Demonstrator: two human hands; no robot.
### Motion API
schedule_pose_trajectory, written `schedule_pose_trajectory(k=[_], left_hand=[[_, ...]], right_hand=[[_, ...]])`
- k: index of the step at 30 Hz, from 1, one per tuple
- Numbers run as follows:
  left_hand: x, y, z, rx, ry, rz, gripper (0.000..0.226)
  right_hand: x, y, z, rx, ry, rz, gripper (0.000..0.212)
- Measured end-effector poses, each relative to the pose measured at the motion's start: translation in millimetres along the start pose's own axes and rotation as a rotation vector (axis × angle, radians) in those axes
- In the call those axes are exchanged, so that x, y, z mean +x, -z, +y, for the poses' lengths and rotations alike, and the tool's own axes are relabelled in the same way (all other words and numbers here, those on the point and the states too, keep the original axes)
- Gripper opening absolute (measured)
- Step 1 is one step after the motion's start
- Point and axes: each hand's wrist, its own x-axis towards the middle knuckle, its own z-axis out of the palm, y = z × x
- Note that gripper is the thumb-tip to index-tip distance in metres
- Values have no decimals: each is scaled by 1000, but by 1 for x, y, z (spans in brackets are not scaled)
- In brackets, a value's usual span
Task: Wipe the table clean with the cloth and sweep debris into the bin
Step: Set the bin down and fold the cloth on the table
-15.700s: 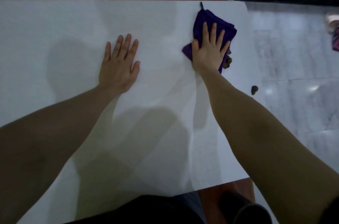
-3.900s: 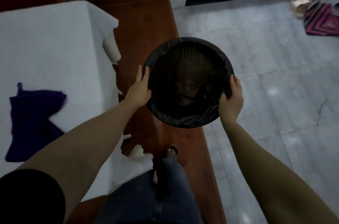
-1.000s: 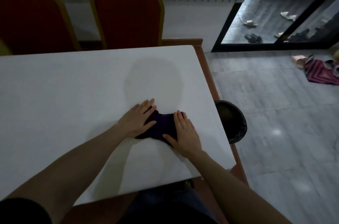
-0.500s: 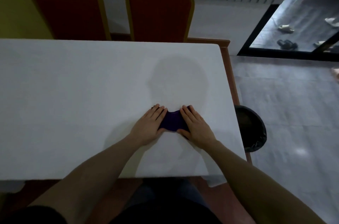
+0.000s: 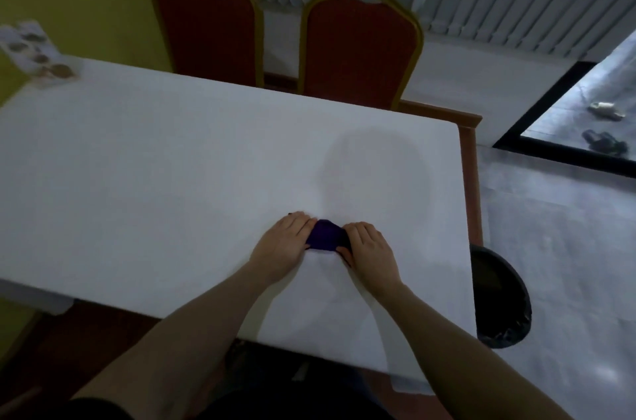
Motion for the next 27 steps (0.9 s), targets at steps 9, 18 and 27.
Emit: schedule_pose_trajectory(k=[9, 18, 27], left_hand=[[-45, 41, -145, 33, 110, 33, 52], [-143, 81, -357, 21, 117, 92, 44], [-273, 127, -515, -1, 199, -50, 52]], right_hand=[[114, -55, -104, 70, 95, 18, 29], [225, -138, -297, 76, 54, -13, 26], [288, -206, -490, 134, 29, -148, 27]])
